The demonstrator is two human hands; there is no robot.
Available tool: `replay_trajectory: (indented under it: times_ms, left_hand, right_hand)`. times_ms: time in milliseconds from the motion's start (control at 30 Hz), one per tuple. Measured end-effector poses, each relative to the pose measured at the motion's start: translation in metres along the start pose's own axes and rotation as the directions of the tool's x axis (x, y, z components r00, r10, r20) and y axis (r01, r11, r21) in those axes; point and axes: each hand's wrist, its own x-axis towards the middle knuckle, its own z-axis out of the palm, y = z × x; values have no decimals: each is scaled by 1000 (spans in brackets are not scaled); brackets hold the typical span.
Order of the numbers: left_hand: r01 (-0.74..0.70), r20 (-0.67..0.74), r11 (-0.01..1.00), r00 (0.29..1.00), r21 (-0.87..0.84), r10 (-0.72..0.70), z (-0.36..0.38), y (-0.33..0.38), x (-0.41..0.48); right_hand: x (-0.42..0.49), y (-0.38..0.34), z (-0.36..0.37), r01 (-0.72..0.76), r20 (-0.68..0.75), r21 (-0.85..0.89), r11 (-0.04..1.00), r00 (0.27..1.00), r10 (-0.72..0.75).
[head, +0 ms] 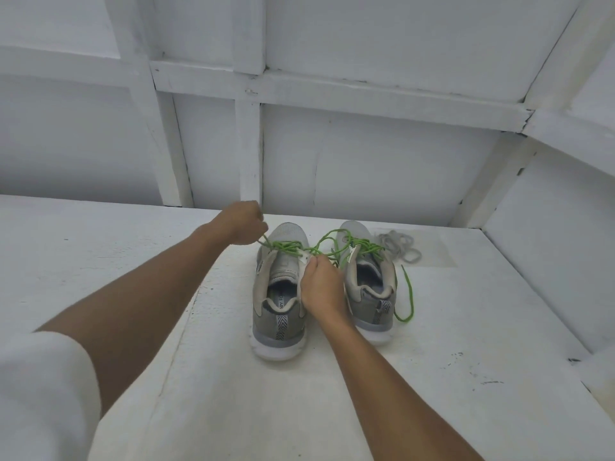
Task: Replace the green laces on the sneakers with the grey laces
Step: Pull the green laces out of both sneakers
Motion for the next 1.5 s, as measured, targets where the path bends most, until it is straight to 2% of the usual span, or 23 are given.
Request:
replay_trajectory:
  times_ms: [67, 133, 200, 233, 333, 400, 500, 533, 600, 667, 733, 800, 867, 1100, 1200, 1333, 1400, 1500]
  left_hand:
    - [-114, -60, 993, 992, -42, 112, 4, 17, -4]
    - [-187, 35, 978, 982, 89, 184, 16, 32, -6]
    - [-209, 141, 948, 974, 242, 179, 28, 40, -7]
    - [-216, 153, 940, 972, 265, 180, 32, 40, -7]
    - [-222, 64, 937, 975, 271, 212, 26, 35, -5]
    - [-130, -58, 940, 986, 314, 156, 6, 25, 0]
    - [125, -279, 948, 959, 294, -40, -29, -5, 13]
    - [182, -318, 942, 944, 281, -88, -36, -14, 15]
    - [226, -292, 930, 946, 291, -139, -37, -20, 19]
    - [160, -199, 952, 974, 263, -109, -28, -10, 16]
    - [-3, -98, 975, 995, 222, 25, -11, 6, 8]
    - [-185, 38, 949, 983, 254, 181, 9, 25, -1]
    - [-252, 129, 927, 966, 277, 224, 27, 38, -7]
    - [-273, 59, 886, 961, 376, 271, 32, 37, -7]
    - [-184, -91, 886, 965, 426, 244, 11, 27, -4]
    - [102, -379, 925, 924, 365, 48, -29, -1, 3]
    - [182, -415, 926, 909, 331, -30, -36, -15, 6]
    - [229, -346, 912, 932, 342, -104, -29, -14, 6]
  right_hand:
    - [-2, 0, 0, 2, -8, 3, 1000, 1000, -2]
    - [-2, 0, 1, 7, -14, 13, 1000, 1000, -7]
    - [-2, 1, 1, 7, -11, 24, 1000, 1000, -7]
    - [-2, 1, 1, 7, -11, 29, 1000, 1000, -7]
    - [-2, 2, 1, 9, -20, 28, 1000, 1000, -9]
    - [-2, 1, 1, 10, -21, 17, 1000, 1000, -10]
    - [-2, 1, 1, 18, -20, 16, 1000, 1000, -18]
    - [-2, 0, 1, 18, -20, 11, 1000, 1000, -18]
    - [-2, 1, 2, 9, -22, 6, 1000, 1000, -9]
    - [-2, 0, 2, 3, -26, 8, 1000, 1000, -3]
    - [-2, 0, 3, 11, -31, 1, 1000, 999, -11]
    - [-2, 0, 3, 16, -36, 2, 1000, 999, -16]
    - [-3, 1, 3, 18, -35, 11, 1000, 999, -18]
    - [-2, 0, 3, 21, -41, 6, 1000, 999, -21]
    - [-2, 1, 5, 28, -41, -8, 1000, 999, -28]
    - [-2, 2, 5, 33, -41, -8, 999, 999, -33]
    - [-2, 3, 5, 35, -44, -17, 999, 998, -35]
    - [-2, 3, 5, 28, -44, -9, 1000, 999, -28]
